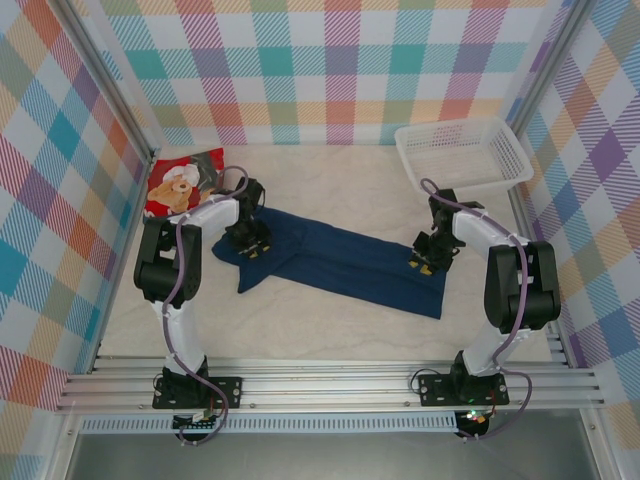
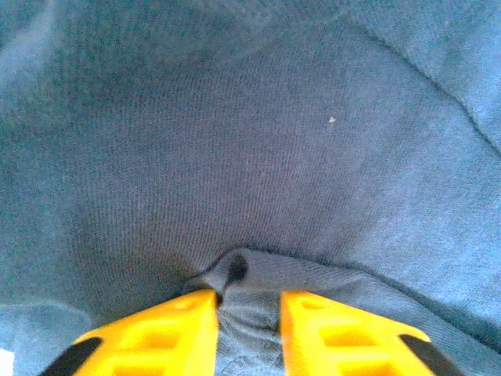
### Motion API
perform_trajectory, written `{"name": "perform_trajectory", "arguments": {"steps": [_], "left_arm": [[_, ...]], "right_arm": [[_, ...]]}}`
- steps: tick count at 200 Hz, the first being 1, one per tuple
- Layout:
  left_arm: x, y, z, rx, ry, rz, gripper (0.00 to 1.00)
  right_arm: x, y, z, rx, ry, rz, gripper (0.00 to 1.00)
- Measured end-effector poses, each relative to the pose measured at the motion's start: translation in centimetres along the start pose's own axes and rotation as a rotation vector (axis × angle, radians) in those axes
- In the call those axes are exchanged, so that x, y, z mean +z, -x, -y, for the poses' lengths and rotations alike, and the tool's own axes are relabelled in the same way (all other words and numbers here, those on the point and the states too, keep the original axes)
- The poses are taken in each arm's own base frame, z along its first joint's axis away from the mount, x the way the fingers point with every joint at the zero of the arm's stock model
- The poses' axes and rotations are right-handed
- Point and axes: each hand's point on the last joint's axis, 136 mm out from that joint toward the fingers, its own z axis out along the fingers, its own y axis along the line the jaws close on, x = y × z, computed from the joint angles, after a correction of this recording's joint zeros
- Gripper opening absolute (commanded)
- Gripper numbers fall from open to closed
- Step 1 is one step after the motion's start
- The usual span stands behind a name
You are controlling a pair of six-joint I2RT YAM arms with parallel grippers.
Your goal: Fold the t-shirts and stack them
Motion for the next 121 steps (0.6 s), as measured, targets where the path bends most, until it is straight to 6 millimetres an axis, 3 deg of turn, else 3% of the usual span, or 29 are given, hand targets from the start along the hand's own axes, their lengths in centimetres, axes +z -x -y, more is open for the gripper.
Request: {"name": "perform_trajectory", "arguments": {"steps": [26,69,121], "left_arm": [[-0.1,0.2,0.2,0.014,-0.014,0.015,0.1],[-2.0,0.3,0.5,0.03,-0.032,0.041,0.15],[-3.7,-0.3,0.6,0.045,-0.035,0.05,0.12]], "right_arm": [[0.2,-0.2,0.2,0.002,-0.005,-0.006,0.26],[0.3,-0.3,0.3,0.002,-0.008,-0.008,0.26],[1.3,-0.3,0.7,0.01,-0.029,-0.033,0.26]]}}
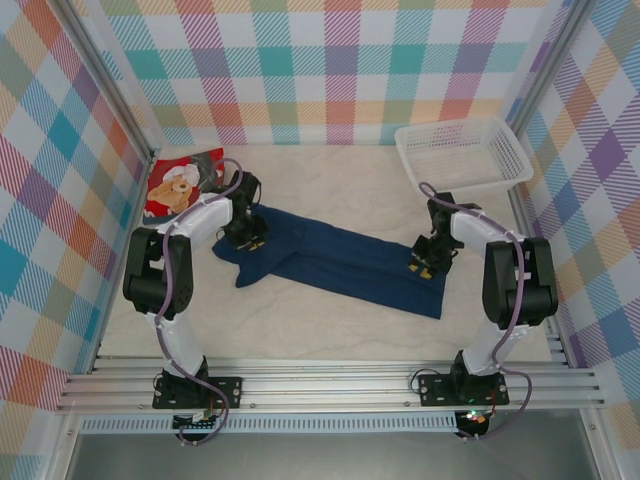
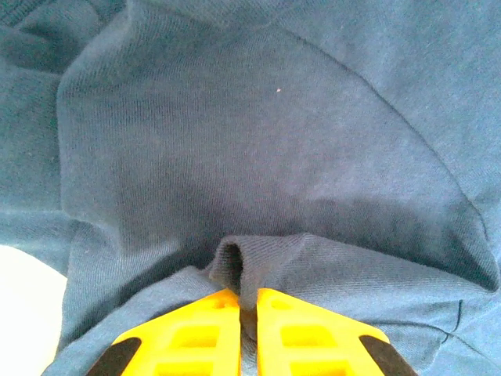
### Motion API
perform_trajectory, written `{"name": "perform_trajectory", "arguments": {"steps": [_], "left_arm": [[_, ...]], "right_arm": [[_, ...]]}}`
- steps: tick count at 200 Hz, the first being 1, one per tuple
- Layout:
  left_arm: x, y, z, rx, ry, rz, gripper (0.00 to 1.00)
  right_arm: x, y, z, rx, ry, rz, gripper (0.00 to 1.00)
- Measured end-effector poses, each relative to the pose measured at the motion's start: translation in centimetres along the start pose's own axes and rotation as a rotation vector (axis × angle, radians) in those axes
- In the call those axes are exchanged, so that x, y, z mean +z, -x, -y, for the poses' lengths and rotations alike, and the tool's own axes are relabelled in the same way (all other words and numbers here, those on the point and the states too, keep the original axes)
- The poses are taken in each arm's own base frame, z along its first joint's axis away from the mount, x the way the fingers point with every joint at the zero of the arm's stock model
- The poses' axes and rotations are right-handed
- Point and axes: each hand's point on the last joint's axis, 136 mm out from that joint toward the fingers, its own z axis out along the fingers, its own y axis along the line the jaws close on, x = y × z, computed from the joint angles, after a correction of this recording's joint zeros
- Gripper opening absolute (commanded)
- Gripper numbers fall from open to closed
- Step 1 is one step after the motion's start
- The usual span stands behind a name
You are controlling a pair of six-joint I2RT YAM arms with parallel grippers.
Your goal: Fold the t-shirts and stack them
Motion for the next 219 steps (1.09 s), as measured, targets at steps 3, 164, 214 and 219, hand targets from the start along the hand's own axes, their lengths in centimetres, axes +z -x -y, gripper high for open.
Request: {"name": "perform_trajectory", "arguments": {"steps": [3,164,214,219], "left_arm": [[0.0,0.0,0.0,0.001,0.001,-0.001,0.12],[-2.3,-6.7,2.4,0.001,0.038,-0.079,0.17],[-1.8,-9.5,3.0,-0.007,0.063,-0.12,0.18],[-1.7,-9.9,3.0,-0.007,0.066,-0.128,0.18]], "right_arm": [[0.1,0.0,0.0,0.0,-0.001,-0.002,0.26],[1.4,-0.2,0.7,0.015,-0.036,-0.037,0.26],[1.4,-0.2,0.7,0.015,-0.036,-0.036,0.26],[1.4,-0.2,0.7,0.015,-0.036,-0.036,0.26]]}}
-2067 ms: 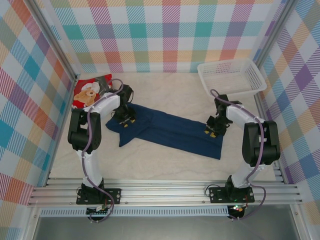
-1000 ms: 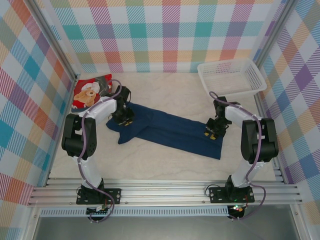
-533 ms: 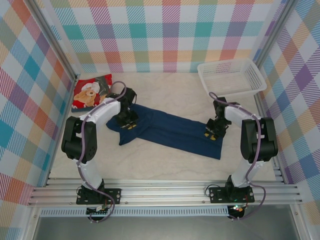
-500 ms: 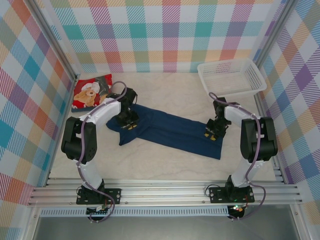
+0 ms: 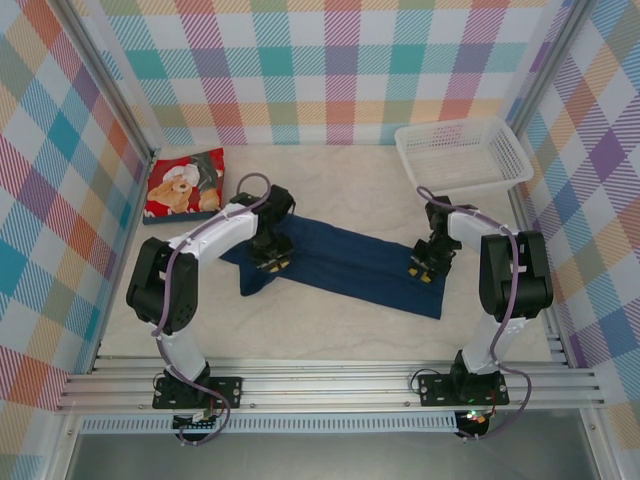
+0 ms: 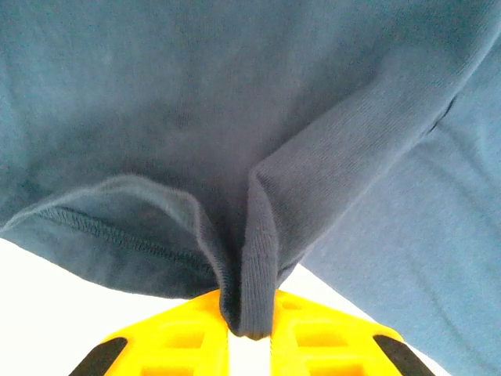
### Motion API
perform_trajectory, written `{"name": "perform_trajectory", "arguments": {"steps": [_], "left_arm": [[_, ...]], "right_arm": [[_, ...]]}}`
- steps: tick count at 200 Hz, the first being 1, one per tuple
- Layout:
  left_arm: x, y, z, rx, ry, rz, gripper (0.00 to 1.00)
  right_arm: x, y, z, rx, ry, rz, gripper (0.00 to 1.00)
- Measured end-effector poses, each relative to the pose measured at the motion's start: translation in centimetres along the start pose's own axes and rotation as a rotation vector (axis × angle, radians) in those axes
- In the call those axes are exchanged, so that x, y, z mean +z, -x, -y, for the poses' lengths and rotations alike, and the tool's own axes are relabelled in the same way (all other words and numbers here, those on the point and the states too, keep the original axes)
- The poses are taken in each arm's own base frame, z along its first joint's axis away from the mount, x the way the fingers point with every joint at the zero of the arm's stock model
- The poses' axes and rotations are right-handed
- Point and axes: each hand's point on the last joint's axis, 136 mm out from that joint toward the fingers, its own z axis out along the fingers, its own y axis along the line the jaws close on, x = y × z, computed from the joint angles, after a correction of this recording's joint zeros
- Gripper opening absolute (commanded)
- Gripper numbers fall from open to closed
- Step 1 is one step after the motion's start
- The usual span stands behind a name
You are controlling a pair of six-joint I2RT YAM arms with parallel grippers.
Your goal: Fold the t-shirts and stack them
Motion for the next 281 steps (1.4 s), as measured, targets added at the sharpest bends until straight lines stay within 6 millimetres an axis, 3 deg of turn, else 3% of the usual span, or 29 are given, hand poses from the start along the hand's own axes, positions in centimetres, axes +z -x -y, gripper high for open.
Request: {"name": "perform_trajectory", "arguments": {"steps": [38,53,74,101,127,151,164,178,197,228,281], "left_arm": [[1.0,-2.3,-0.4,-0.001,0.02,-0.067,0.19],[0.9,-2.8,-0.4,-0.003,0.021,-0.085,0.27],[-0.1,-2.6,-0.5,0.006,0.04,-0.08,0.48],[-3.5,0.3,-0.5,-0.027,-0.017,0.015,0.49],[-5.7,6.4,-4.0,-0.168,-0.053,0.107,0.42],[-5.1,12.0,-7.4,-0.289,-0.071,0.172,0.41],[-4.1,14.4,-8.2,-0.311,-0.085,0.198,0.42],[-2.8,16.4,-8.1,-0.296,-0.089,0.21,0.41],[-1.6,19.0,-6.2,-0.236,-0.13,0.232,0.37],[-0.6,20.9,-4.5,-0.161,-0.179,0.255,0.35],[0.9,20.2,-4.1,-0.089,-0.167,0.245,0.3]], "right_arm": [[0.0,0.0,0.0,0.0,0.0,0.0,0.25],[0.0,0.1,-0.1,0.0,0.0,-0.001,0.25],[-0.1,0.1,-0.1,0.0,0.0,0.0,0.25],[-0.1,0.2,-0.1,-0.001,0.001,0.002,0.26],[-0.1,0.2,-0.2,-0.002,0.003,0.004,0.26],[-0.1,0.2,-0.2,-0.001,0.003,0.004,0.26],[-0.1,0.3,-0.1,0.001,0.002,0.005,0.26],[-0.1,0.4,0.0,0.006,0.001,0.007,0.27],[-0.2,0.7,0.4,0.021,0.003,0.011,0.27],[-0.4,1.1,0.8,0.041,0.005,0.014,0.27],[-0.5,1.5,1.0,0.051,-0.007,0.015,0.28]]}}
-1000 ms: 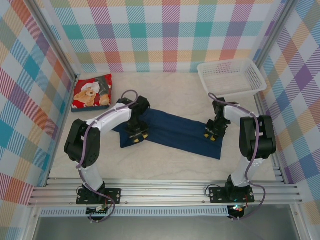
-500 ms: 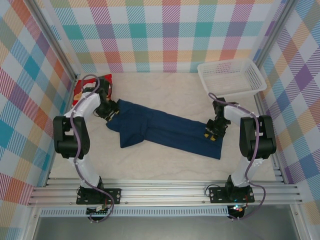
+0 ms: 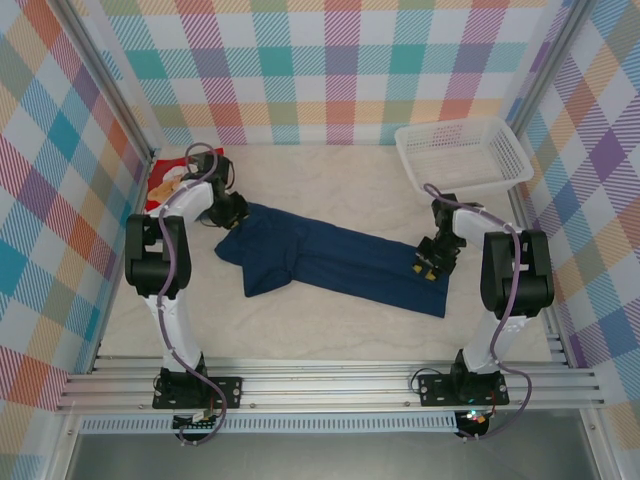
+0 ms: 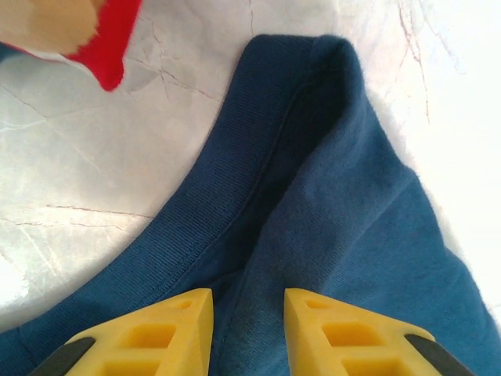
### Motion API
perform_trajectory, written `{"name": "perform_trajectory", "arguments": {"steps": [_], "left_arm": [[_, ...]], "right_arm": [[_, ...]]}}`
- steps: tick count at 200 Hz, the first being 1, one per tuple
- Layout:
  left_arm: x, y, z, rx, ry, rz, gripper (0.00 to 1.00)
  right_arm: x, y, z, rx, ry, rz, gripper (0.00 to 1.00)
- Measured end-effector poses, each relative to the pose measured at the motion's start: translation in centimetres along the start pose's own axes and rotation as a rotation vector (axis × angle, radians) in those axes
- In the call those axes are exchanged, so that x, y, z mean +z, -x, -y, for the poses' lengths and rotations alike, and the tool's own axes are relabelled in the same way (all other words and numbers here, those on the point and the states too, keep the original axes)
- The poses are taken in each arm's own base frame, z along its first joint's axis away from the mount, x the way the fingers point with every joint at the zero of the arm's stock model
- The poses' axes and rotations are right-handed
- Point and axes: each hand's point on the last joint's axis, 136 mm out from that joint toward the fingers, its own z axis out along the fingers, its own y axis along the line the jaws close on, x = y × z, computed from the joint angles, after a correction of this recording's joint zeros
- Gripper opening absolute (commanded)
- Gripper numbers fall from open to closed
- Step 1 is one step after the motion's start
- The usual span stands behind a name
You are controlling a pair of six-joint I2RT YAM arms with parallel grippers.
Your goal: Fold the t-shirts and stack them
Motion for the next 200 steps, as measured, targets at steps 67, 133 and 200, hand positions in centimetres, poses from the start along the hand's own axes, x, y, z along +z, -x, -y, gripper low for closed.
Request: {"name": "perform_trajectory", "arguments": {"steps": [67,133,200], "left_arm": [[1.5,-1.4,-0.7,0.047,0.0,-0.022,0.1],[1.5,-1.0,-0.9,0.06,0.012,0.0,0.0],[-0.4,1.7,-1.3,0.072,0.069,0.067,0.0]], "right_arm": [[-2.0,0.0,0.8,0.017,-0.02,0.046,0.29],[-2.2,-0.3,4.4,0.122,-0.092,0.062,0.18],[-0.8,0.0,5.4,0.163,-0.165,-0.001,0.08]]}}
